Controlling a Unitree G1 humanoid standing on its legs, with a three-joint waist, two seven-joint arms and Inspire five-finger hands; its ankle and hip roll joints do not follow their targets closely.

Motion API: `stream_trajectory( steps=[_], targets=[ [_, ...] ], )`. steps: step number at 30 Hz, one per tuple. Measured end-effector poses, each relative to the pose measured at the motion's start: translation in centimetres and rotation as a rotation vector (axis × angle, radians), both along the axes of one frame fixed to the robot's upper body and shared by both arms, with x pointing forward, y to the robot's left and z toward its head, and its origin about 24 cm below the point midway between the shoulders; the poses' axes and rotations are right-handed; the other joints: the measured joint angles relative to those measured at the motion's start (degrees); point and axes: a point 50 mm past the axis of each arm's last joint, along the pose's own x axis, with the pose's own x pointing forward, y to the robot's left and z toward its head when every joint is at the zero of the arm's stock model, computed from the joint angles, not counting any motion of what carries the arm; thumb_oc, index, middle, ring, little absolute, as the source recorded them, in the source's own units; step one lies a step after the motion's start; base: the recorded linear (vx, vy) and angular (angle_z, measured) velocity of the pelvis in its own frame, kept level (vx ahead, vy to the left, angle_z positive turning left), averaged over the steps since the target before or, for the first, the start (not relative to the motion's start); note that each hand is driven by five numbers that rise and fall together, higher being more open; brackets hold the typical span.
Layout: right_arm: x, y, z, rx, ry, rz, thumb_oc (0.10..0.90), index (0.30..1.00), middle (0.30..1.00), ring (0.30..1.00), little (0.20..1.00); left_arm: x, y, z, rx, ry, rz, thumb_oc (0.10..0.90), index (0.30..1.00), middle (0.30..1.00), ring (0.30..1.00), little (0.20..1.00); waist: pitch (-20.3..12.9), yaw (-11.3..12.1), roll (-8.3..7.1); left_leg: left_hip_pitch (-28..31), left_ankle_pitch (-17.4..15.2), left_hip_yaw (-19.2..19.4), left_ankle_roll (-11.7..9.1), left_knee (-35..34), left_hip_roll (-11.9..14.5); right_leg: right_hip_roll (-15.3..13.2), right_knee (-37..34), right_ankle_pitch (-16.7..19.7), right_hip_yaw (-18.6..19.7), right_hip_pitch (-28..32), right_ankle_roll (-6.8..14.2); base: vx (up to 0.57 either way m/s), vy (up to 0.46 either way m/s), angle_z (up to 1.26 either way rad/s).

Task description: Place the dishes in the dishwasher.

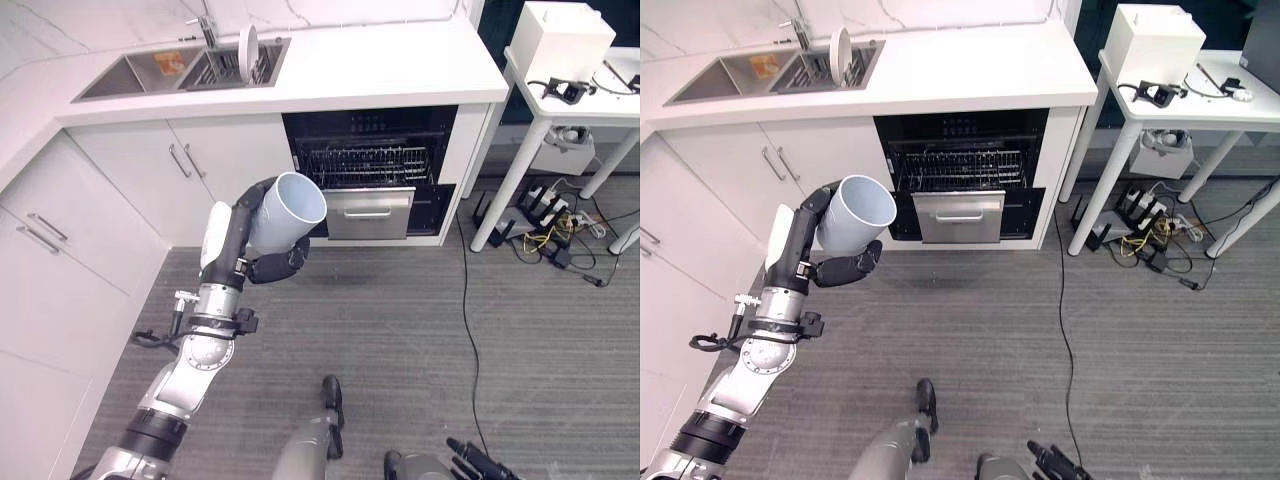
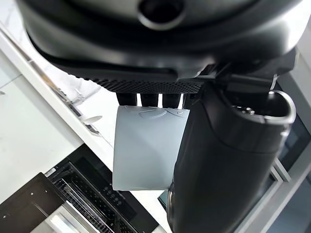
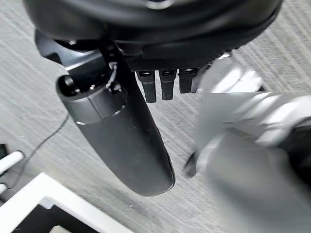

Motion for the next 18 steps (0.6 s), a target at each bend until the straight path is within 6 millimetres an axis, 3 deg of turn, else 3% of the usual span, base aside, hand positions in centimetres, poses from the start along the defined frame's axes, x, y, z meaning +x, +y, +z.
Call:
stream_trajectory(
  steps=[2, 3, 4, 7, 8, 9, 10, 11, 12, 14, 15, 16, 18],
  targets=[
    [-0.6, -0.2, 0.0, -0.009, 0.010, 0.001, 0.800, 0.900, 0.900, 0.900, 0.900, -0.1, 0.4, 0.0, 0.003, -0.002, 0.021, 0.400, 0.300, 0.300, 0.300, 0.300, -0.4, -0.9, -0.45, 3.8, -1.6, 1.9, 2.3, 2.0, -0.2, -1.2, -0.7, -1.6, 0.9, 2.3, 2.1, 0.44, 0.148, -0.41],
    [-2.0, 0.1, -0.2, -0.004, 0.064, -0.015, 0.800, 0.900, 0.900, 0.900, 0.900, 0.0, 0.5, 0.5, 0.027, -0.032, 0.027, 0.400, 0.300, 0.300, 0.300, 0.300, -1.1, -2.5, -1.91, 8.5, 0.6, 3.5, 4.3, -1.0, -1.4, -2.9, -0.3, -4.4, 1.3, 5.0, 5.1, 0.34, 0.119, -0.12],
    [-2.3, 0.5, -0.4, 0.013, 0.076, -0.013, 0.800, 0.900, 0.900, 0.900, 0.900, 0.0, 0.7, 0.9, 0.027, -0.051, 0.034, 0.400, 0.300, 0.300, 0.300, 0.300, -1.3, -2.1, -3.18, 9.7, 3.7, 5.8, 6.7, -2.2, -1.9, -4.1, 1.3, -5.5, 1.1, 4.3, 6.1, 0.32, 0.114, -0.19],
    [-1.8, 2.6, -0.9, 0.056, 0.067, 0.002, 0.800, 0.900, 0.900, 0.900, 0.900, 0.3, 1.1, 2.0, 0.038, -0.091, 0.044, 0.400, 0.300, 0.300, 0.300, 0.300, -1.5, -1.9, -6.50, 9.5, 1.7, 7.3, 9.3, -0.1, -3.7, -3.9, 1.0, -4.9, -2.1, 4.6, 6.1, 0.23, 0.121, -0.14],
    [-1.1, 2.8, -0.9, 0.052, 0.057, 0.008, 0.800, 0.900, 0.900, 0.900, 0.900, 0.5, 1.0, 2.1, 0.035, -0.095, 0.045, 0.400, 0.300, 0.300, 0.300, 0.300, -1.1, -2.0, -5.79, 9.5, 1.0, 7.2, 9.4, 0.9, -3.8, -3.9, 5.0, -3.5, -2.4, 3.0, 7.7, 0.15, 0.090, 0.21],
    [-0.4, 3.0, -0.8, 0.050, 0.039, 0.010, 0.800, 0.900, 0.900, 0.900, 0.900, 0.9, 1.0, 2.1, 0.047, -0.090, 0.045, 0.400, 0.300, 0.300, 0.300, 0.300, -0.7, -3.1, -4.90, 10.5, 0.4, 5.9, 9.9, 1.4, -3.7, -3.9, 15.9, -2.0, -0.8, -1.4, 10.7, 0.25, 0.068, 0.32],
    [-0.1, 3.3, -0.8, 0.058, 0.030, 0.008, 0.800, 0.900, 0.900, 0.900, 0.900, 1.0, 1.1, 2.1, 0.052, -0.084, 0.045, 0.400, 0.300, 0.300, 0.300, 0.300, -0.5, -3.7, -4.75, 13.3, -2.0, 5.2, 9.9, 1.0, -4.8, -3.4, 29.2, -1.8, 1.5, -6.9, 11.5, 0.30, 0.022, 0.32],
    [0.1, 3.1, -0.7, 0.051, 0.016, 0.003, 0.800, 0.900, 0.900, 0.900, 0.900, 1.0, 1.0, 2.2, 0.052, -0.089, 0.045, 0.400, 0.300, 0.300, 0.300, 0.300, -0.3, -3.4, -4.62, 14.5, -2.6, 5.1, 10.1, 0.9, -5.1, -3.6, 34.1, -1.8, 1.5, -9.6, 11.4, 0.28, -0.038, 0.23],
    [0.5, 2.7, -0.6, 0.039, 0.004, 0.010, 0.800, 0.900, 0.900, 0.900, 0.900, 1.1, 0.9, 2.4, 0.055, -0.093, 0.042, 0.400, 0.300, 0.300, 0.300, 0.300, 0.1, -3.5, -3.87, 15.9, -3.1, 4.4, 9.9, 0.1, -5.6, -3.6, 34.7, -2.2, -0.5, -12.3, 10.5, 0.19, -0.129, 0.19],
    [1.0, 2.2, -0.4, 0.024, -0.008, 0.011, 0.800, 0.900, 0.900, 0.900, 0.900, 1.4, 0.7, 3.1, 0.062, -0.114, 0.029, 0.400, 0.300, 0.300, 0.300, 0.300, 1.0, -3.6, -1.96, 17.7, -3.0, 3.2, 9.6, -1.8, -5.7, -3.3, 25.5, -3.0, -4.3, -14.7, 6.6, 0.17, -0.193, 0.51],
    [0.9, 1.7, -0.3, 0.010, -0.001, 0.011, 0.800, 0.900, 0.900, 0.900, 0.900, 1.9, 0.0, 3.5, 0.068, -0.128, 0.005, 0.400, 0.300, 0.300, 0.300, 0.300, 1.4, -4.0, -0.89, 18.9, -2.7, 0.9, 9.6, -3.4, -6.6, -2.8, 11.5, -1.7, -4.8, -15.2, 4.2, 0.12, -0.157, 0.94],
    [0.9, 1.6, -0.3, 0.009, 0.004, 0.012, 0.800, 0.900, 0.900, 0.900, 0.900, 2.2, -0.4, 4.0, 0.076, -0.142, -0.010, 0.400, 0.300, 0.300, 0.300, 0.300, 1.5, -4.8, -0.54, 19.1, -2.4, -0.7, 10.4, -3.5, -7.2, -2.7, 3.4, 0.6, -4.7, -14.9, 4.6, 0.16, -0.219, 0.98],
    [0.9, 2.0, -0.4, 0.021, 0.009, 0.008, 0.800, 0.900, 0.900, 0.900, 0.900, 2.4, -0.6, 4.3, 0.084, -0.150, -0.018, 0.400, 0.300, 0.300, 0.300, 0.300, 1.7, -5.2, -0.96, 19.9, -2.8, -2.0, 11.2, -3.0, -8.2, -2.8, -4.5, 5.8, -3.4, -15.6, 5.3, 0.15, -0.274, 0.67]
  ],
)
